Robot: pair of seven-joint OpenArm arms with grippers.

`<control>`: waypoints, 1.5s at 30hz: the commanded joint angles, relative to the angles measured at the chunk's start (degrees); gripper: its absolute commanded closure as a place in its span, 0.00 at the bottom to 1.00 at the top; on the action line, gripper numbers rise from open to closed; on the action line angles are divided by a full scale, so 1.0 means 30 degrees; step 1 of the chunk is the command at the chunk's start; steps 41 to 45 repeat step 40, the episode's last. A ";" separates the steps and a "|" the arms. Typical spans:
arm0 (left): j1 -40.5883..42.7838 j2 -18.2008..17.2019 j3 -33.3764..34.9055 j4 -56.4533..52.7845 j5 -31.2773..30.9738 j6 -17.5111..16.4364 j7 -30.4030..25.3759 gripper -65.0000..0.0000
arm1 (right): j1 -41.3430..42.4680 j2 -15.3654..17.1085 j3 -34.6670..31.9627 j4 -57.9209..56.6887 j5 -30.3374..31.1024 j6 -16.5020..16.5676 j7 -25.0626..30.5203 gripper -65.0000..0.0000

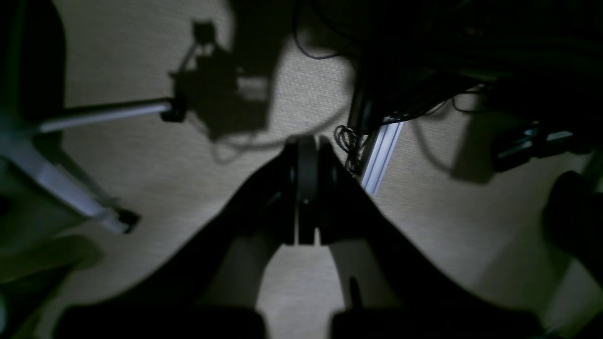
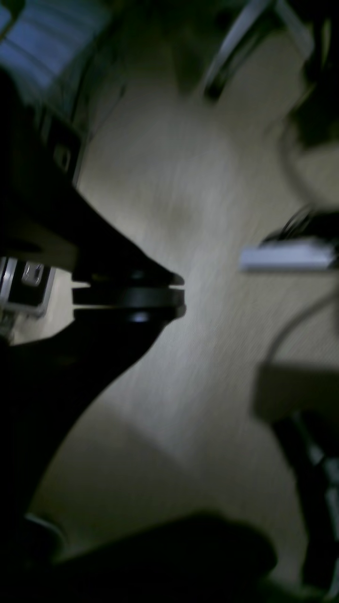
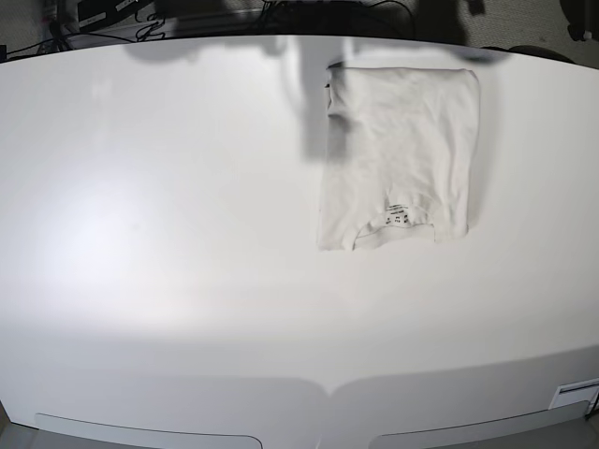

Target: Fold the T-shirt properly

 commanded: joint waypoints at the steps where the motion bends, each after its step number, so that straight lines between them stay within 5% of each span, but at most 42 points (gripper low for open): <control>1: 0.0022 -0.0226 -0.0095 -0.0474 -0.0095 -0.0051 -0.0372 1.00 | 0.0160 0.0270 -0.0219 -0.0648 -0.0240 -0.0189 0.0444 1.00; 6: -0.2222 -0.0087 -0.0095 -0.3563 0.1341 0.0364 -0.1647 1.00 | 0.2710 0.0619 -0.1588 -0.5085 -0.1399 -0.1107 0.2295 1.00; 12: -0.4765 0.0495 -0.0095 -0.6513 0.3949 0.3082 -0.2783 1.00 | 0.5544 0.0546 -0.3410 -0.9624 -0.1785 -0.1625 0.4568 1.00; 25: -0.7781 0.2062 -0.0095 -0.8087 0.4058 0.5370 -0.3045 1.00 | 0.9442 -0.0648 -0.5829 -1.3843 -0.1705 -0.3861 0.7519 1.00; 45: -0.7941 0.2528 -0.0095 -0.8087 0.4051 0.5421 -0.3395 1.00 | 0.9806 -0.1027 -0.5829 -1.4083 -0.1727 -0.3869 0.7854 1.00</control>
